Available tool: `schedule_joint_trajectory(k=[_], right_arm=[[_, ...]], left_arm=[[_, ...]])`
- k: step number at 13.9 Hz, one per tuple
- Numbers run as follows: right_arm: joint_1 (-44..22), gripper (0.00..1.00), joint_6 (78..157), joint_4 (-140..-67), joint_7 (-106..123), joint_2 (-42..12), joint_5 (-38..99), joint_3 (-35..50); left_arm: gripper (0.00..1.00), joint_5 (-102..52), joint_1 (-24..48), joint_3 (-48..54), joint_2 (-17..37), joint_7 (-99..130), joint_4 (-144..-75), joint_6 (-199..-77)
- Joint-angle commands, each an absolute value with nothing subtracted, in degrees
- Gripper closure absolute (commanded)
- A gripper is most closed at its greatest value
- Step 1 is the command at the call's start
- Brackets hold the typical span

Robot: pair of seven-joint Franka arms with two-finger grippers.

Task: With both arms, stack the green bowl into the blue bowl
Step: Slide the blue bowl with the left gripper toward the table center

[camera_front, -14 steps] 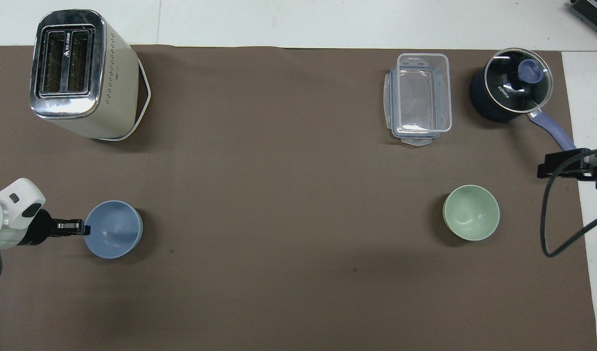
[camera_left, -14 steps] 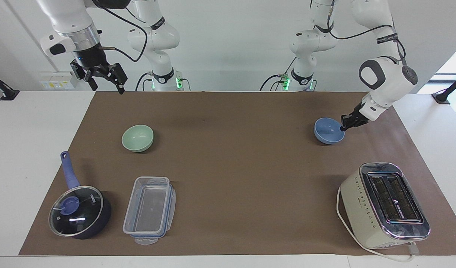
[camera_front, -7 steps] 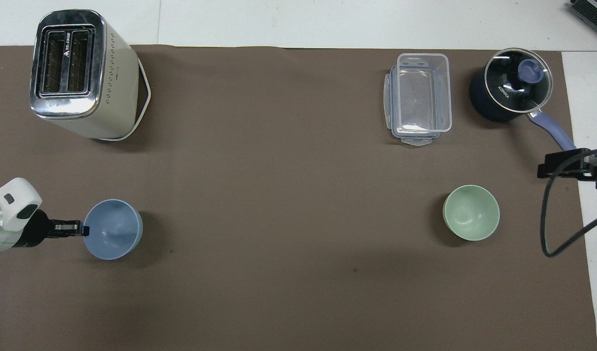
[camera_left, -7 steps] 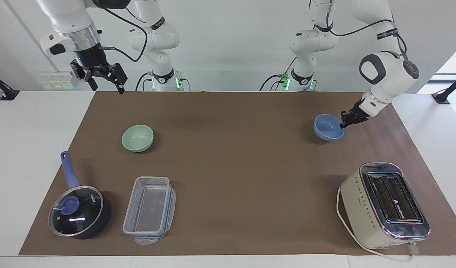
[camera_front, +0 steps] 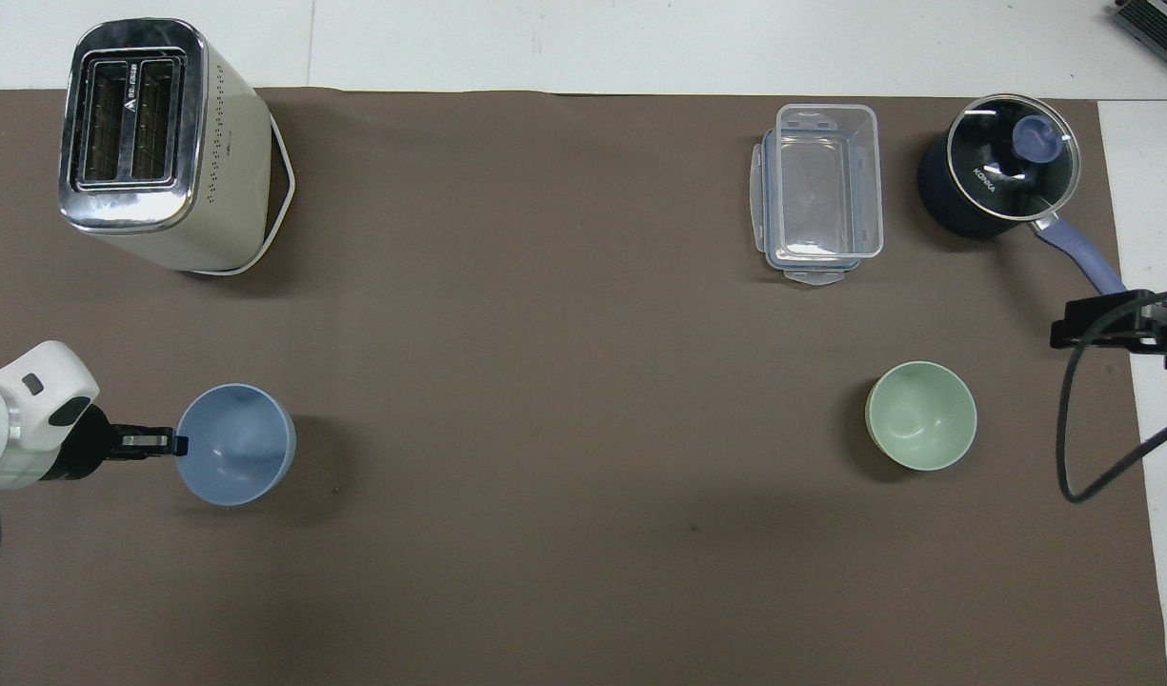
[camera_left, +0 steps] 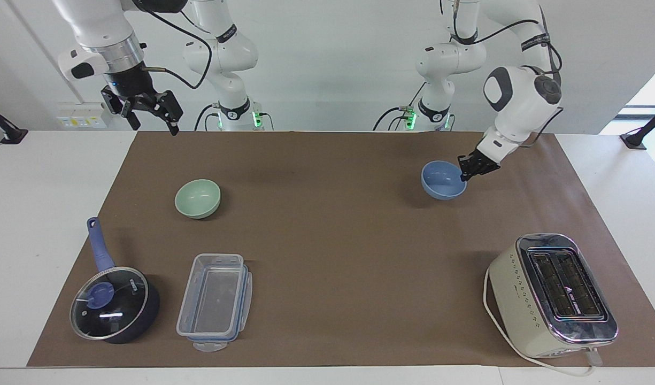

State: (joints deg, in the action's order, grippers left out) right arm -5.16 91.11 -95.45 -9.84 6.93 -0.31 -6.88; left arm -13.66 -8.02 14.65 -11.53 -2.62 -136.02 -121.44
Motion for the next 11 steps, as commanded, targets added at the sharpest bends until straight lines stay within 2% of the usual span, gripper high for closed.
schedule_joint_trajectory(k=[1, 5, 8, 11], right_arm=[[-4.92, 0.00, 91.14, -95.62, -8.44, 7.29, 0.88, -7.03], [-4.92, 0.00, 91.14, -95.62, -8.44, 7.38, 0.88, -7.12], [-4.92, 0.00, 91.14, -95.62, -8.44, 7.30, 0.88, -7.03], [-4.92, 0.00, 91.14, -95.62, -8.44, 7.30, 0.88, -7.03]], left_arm=[[1.00, -13.62, -3.72, 18.62, -12.04, 6.56, -135.97, -122.69], [1.00, -13.62, 10.43, 18.90, -9.50, 24.31, -135.97, -129.89], [1.00, -13.62, 16.85, 18.90, -4.94, 32.32, -133.78, -134.73], [1.00, -10.91, 20.29, 18.90, 0.68, 37.60, -129.83, -136.93]])
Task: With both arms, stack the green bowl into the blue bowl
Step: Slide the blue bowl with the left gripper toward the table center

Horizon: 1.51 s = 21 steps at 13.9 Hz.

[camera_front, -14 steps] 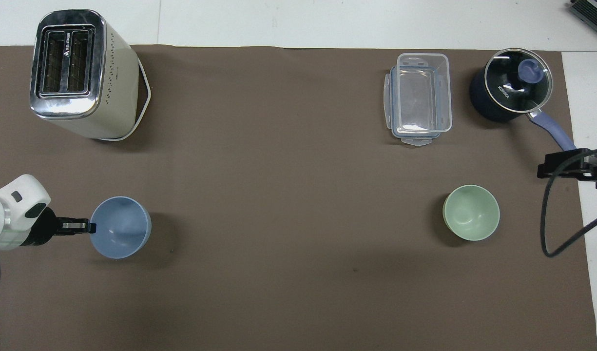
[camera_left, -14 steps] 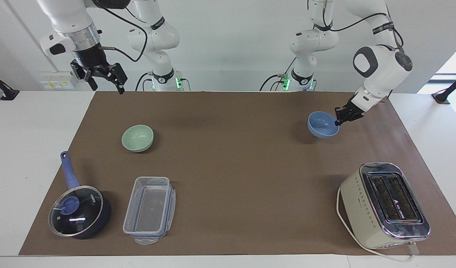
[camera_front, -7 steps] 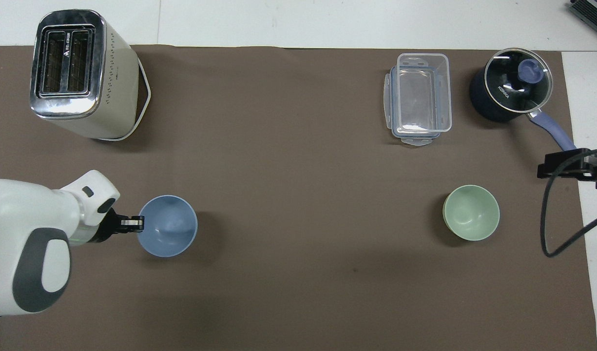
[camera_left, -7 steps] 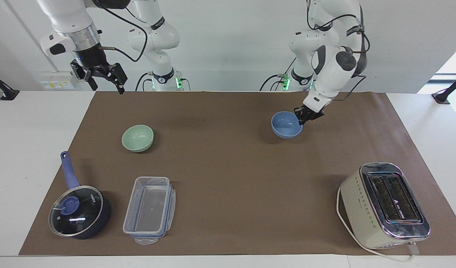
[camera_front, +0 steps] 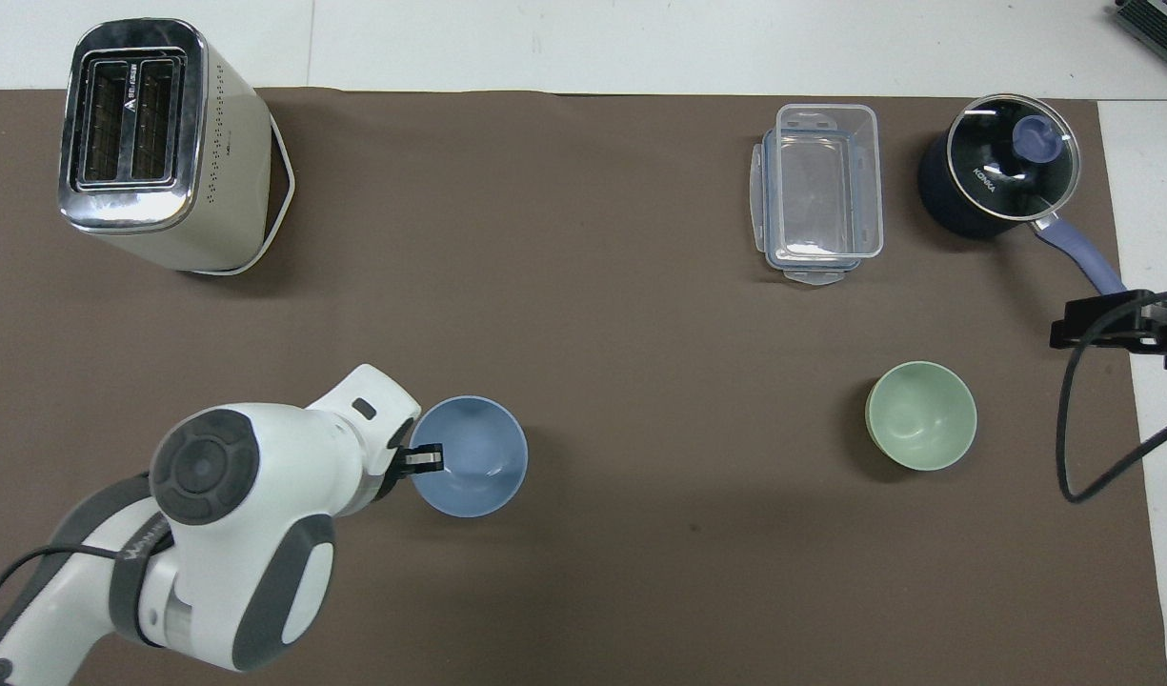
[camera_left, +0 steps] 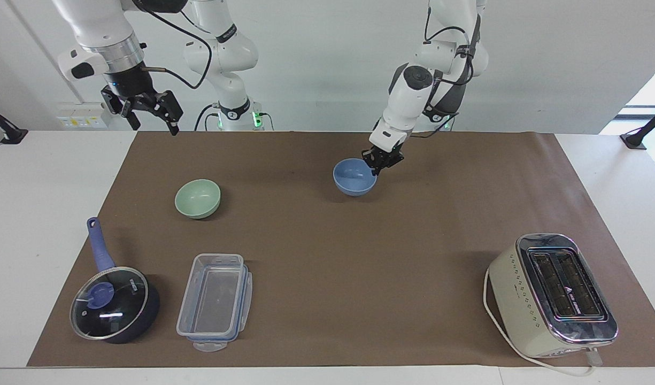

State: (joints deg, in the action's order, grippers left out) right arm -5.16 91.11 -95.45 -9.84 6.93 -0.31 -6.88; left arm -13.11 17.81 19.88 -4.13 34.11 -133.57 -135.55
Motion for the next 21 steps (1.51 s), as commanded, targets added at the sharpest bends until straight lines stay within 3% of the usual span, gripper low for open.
schedule_joint_trajectory(k=[1, 8, 12, 13, 14, 15, 21], right_arm=[[-4.92, 0.00, 91.14, -95.62, -8.44, 7.38, 0.88, -7.12], [-4.92, 0.00, 91.14, -95.62, -8.44, 7.30, 0.88, -7.12], [-4.92, 0.00, 91.14, -95.62, -8.44, 7.38, 0.88, -7.03], [-4.92, 0.00, 91.23, -95.62, -8.44, 7.38, 0.88, -7.03], [-4.92, 0.00, 91.14, -95.62, -8.44, 7.38, 0.88, -7.12], [-4.92, 0.00, 91.14, -95.62, -8.44, 7.38, 0.88, -7.12], [-4.92, 0.00, 91.14, -95.62, -8.44, 7.38, 0.88, -7.03]], left_arm=[[1.00, -9.85, 21.69, 18.90, 2.79, 39.27, -128.42, -138.06], [1.00, -9.84, 23.29, 18.98, 4.57, 40.25, -127.44, -138.43], [0.64, -9.84, 22.85, 18.90, 4.66, 40.34, -127.44, -137.55], [0.45, -9.84, 22.68, 18.81, 4.48, 40.17, -127.27, -137.46], [0.14, -9.67, 22.50, 18.63, 3.79, 39.99, -127.27, -137.29], [0.00, -9.49, 22.41, 18.46, 3.00, 39.73, -127.27, -136.59], [0.00, -9.49, 8.73, 18.46, -9.39, 18.32, -124.47, -119.22]])
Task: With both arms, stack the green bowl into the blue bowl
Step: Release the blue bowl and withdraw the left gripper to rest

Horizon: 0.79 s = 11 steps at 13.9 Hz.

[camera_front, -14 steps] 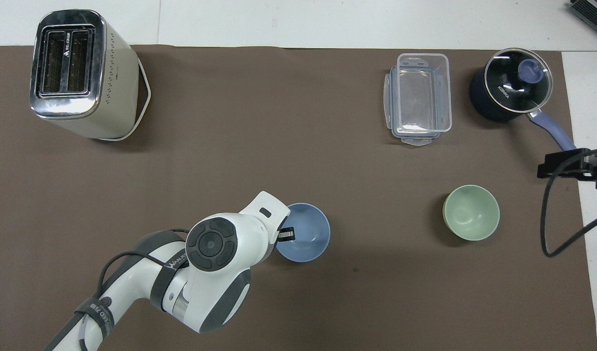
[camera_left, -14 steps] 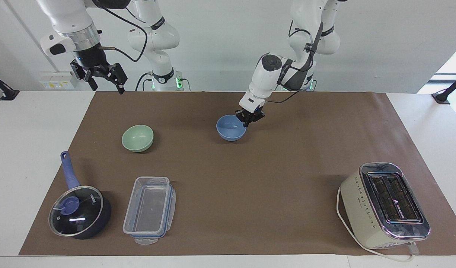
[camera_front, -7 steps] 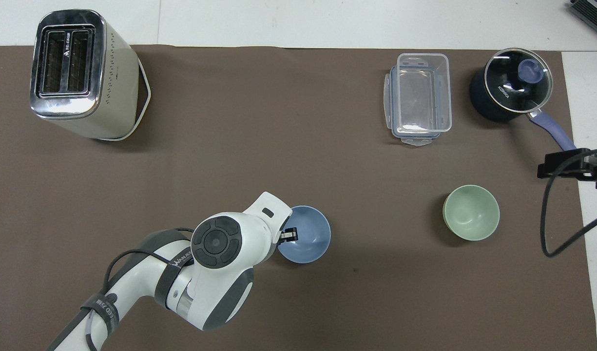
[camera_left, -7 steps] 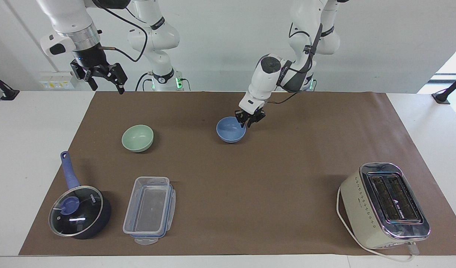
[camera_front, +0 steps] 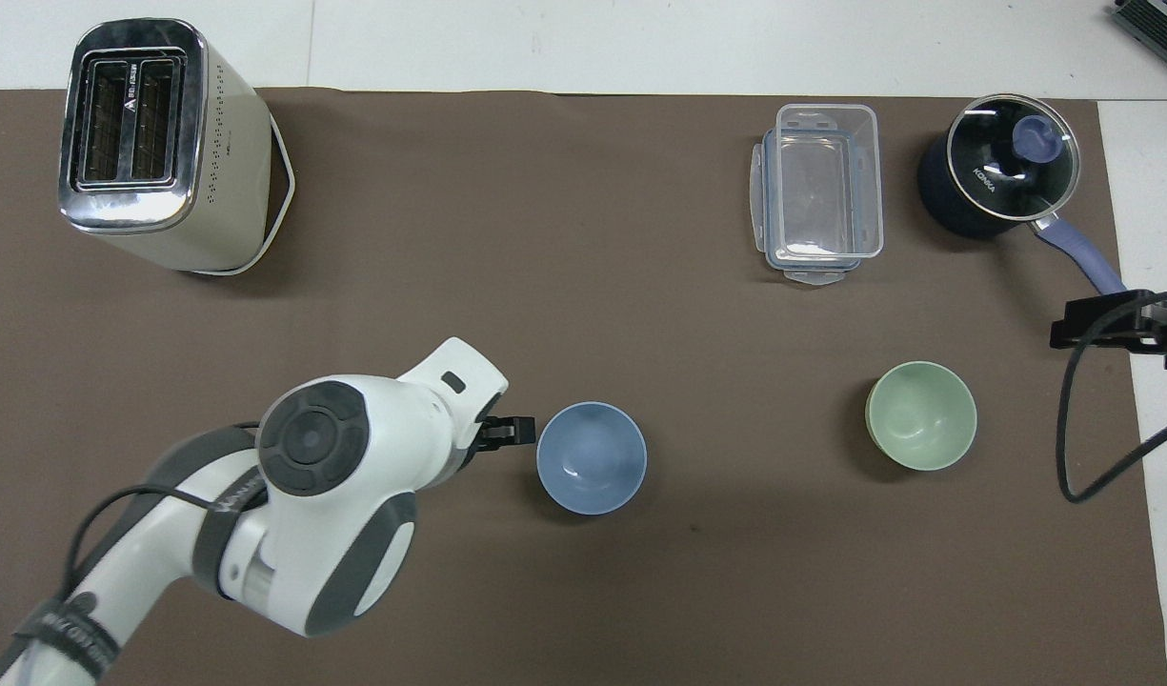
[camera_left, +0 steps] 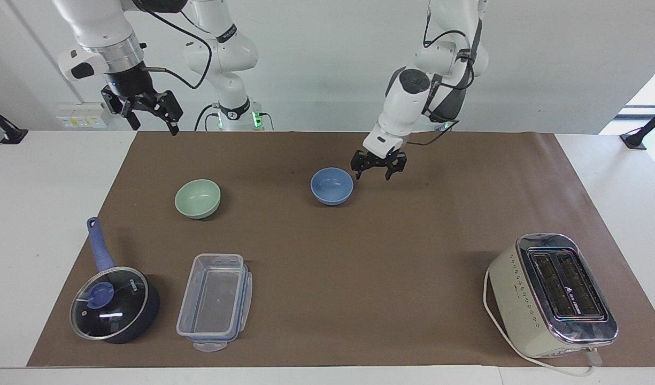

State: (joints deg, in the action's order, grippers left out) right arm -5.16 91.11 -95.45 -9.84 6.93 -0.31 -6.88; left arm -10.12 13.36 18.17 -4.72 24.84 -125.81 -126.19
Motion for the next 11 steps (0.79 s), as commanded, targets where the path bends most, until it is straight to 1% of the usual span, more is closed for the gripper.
schedule_joint_trajectory(k=[1, 3, 4, 5, 7, 11], right_arm=[[-4.92, 0.00, 91.14, -95.62, -8.44, 7.38, 0.88, -7.03], [-4.92, 0.00, 91.23, -95.62, -8.44, 7.30, 0.88, -7.03], [-4.92, 0.00, 91.14, -95.62, -8.44, 7.38, 0.88, -7.12], [-4.92, 0.00, 91.14, -95.62, -8.44, 7.38, 0.88, -7.03], [-4.92, 0.00, 91.14, -95.62, -8.44, 7.38, 0.88, -7.12], [-4.92, 0.00, 91.14, -95.62, -8.44, 7.30, 0.88, -7.03]], left_arm=[[0.00, -9.49, 5.13, 18.46, -9.67, 13.84, -121.23, -114.83], [0.00, -9.41, -1.29, 18.46, -9.14, 6.45, -113.16, -106.82], [0.00, -8.80, -4.02, 18.54, -8.79, 3.98, -109.98, -104.79], [0.00, -5.31, -5.26, 18.54, -8.88, 1.08, -107.69, -103.29], [0.00, -3.60, -8.59, 17.06, -8.79, -4.54, -103.21, -99.16], [0.00, -3.08, -11.42, 16.61, -5.28, -6.94, -93.80, -91.16]])
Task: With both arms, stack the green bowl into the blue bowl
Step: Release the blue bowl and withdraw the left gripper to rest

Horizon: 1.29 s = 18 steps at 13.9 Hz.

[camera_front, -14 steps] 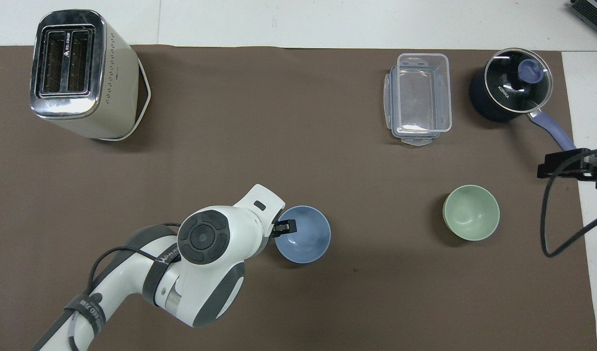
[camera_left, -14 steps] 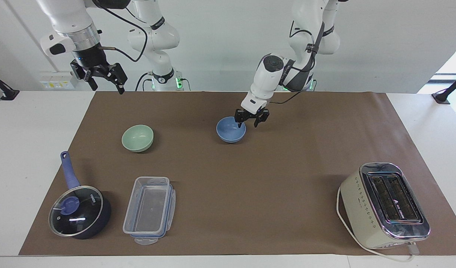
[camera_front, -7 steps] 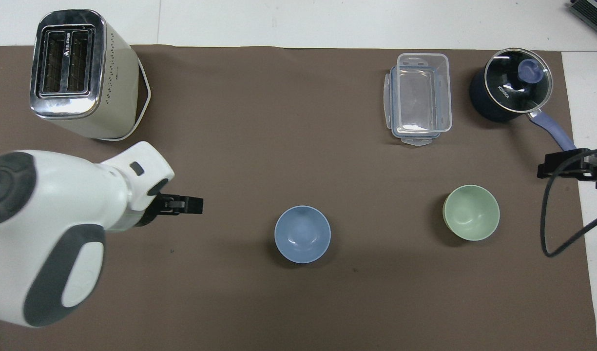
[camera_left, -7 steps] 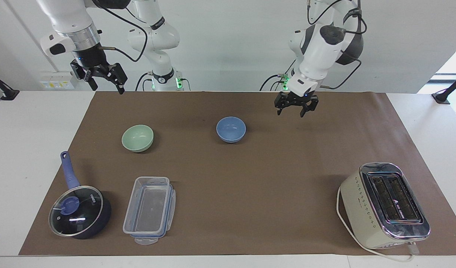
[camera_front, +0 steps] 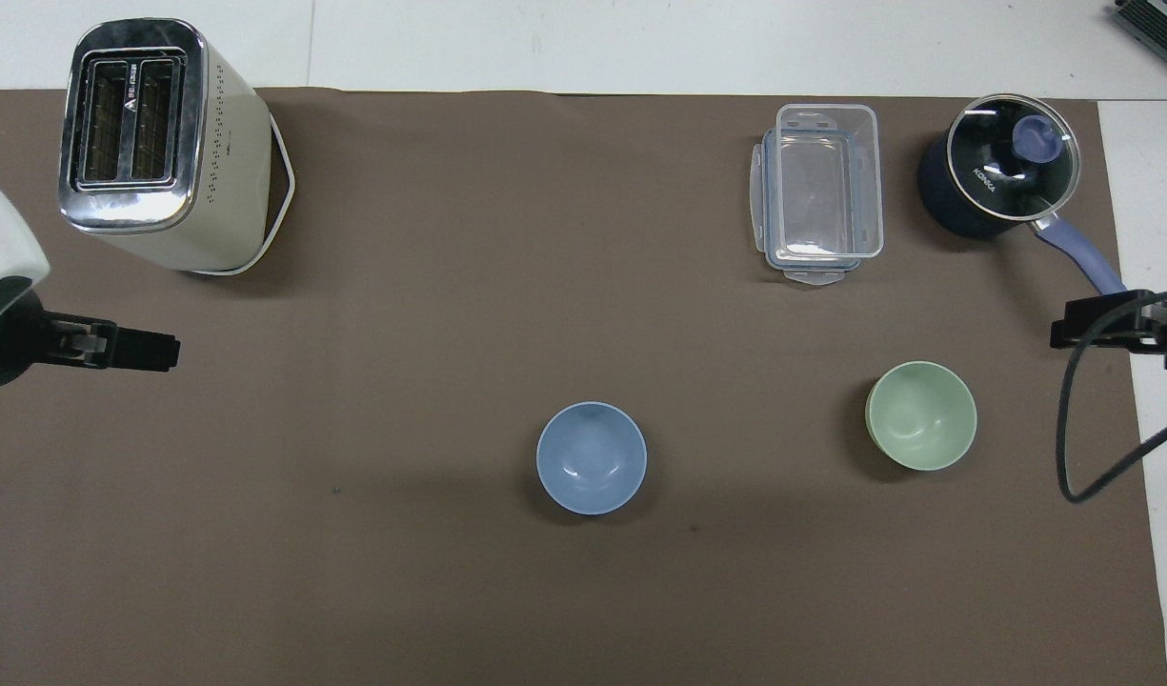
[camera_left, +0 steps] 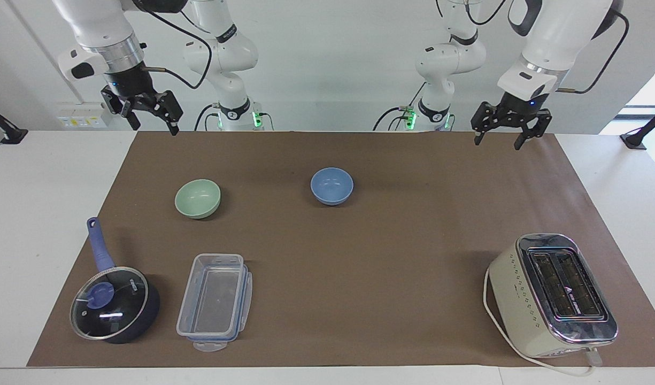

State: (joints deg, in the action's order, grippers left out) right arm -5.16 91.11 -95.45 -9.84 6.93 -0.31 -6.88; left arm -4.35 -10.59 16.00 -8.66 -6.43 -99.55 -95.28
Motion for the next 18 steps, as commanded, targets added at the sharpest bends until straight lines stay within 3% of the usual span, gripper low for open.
schedule_joint_trajectory(k=[1, 10, 13, 18], right_arm=[[-4.92, 0.00, 91.14, -95.62, -8.44, 7.38, 0.88, -7.03], [-4.92, 0.00, 91.14, -95.62, -8.44, 7.30, 0.88, -7.12], [-4.83, 0.00, 91.14, -95.62, -8.26, 7.29, 0.88, -7.21], [-4.31, 0.00, 91.05, -95.71, -7.48, 7.65, 0.44, -7.82]], left_arm=[[0.00, -2.99, -11.51, 16.61, -5.01, -6.94, -93.17, -90.71], [0.00, -2.72, -10.82, 16.09, -4.40, -7.03, -92.99, -90.53], [0.00, -2.73, -2.31, 5.66, -2.74, -7.12, -89.40, -89.74], [0.00, -1.76, 4.04, 0.62, -0.26, -8.43, -86.13, -85.78]])
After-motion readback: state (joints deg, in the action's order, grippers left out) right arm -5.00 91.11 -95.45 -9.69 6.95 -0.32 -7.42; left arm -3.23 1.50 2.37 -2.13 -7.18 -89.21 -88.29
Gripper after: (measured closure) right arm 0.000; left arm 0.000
